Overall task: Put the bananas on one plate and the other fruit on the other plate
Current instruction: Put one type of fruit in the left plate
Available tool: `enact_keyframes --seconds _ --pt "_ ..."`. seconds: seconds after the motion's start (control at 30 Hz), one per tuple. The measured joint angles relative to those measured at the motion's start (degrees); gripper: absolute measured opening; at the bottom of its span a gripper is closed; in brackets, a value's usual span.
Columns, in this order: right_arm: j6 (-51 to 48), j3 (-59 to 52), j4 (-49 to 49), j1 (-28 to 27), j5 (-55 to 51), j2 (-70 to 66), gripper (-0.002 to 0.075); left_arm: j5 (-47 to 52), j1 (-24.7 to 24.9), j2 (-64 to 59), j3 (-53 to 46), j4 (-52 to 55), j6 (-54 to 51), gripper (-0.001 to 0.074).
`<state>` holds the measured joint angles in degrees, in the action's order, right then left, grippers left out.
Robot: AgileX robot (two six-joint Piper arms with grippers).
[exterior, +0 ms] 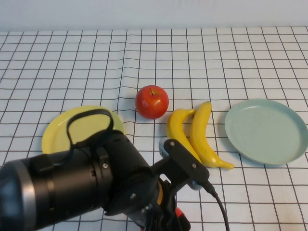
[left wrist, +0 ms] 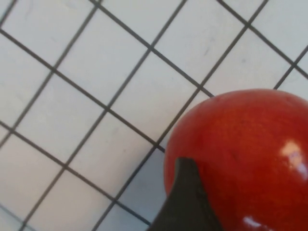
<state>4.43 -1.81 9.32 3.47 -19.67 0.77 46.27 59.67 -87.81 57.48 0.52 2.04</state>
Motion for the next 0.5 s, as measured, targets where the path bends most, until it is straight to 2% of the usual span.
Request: enact_keyframes --seconds 0.13,0.27,0.5 --pt "0.0 0.0 0.0 0.0 0.0 0.0 -0.0015 3.5 -1.0 4.4 3.3 7.2 2.7 0.0464" --pt "0.0 0.0 0.0 0.0 0.0 0.0 -0.0015 5.5 -6.4 7.6 7.1 15.0 6.3 0.0464" --pt "0.0 0.0 0.0 0.0 0.0 0.0 -0.0015 3.0 -24.6 7.0 10.4 19.3 8.6 0.0464"
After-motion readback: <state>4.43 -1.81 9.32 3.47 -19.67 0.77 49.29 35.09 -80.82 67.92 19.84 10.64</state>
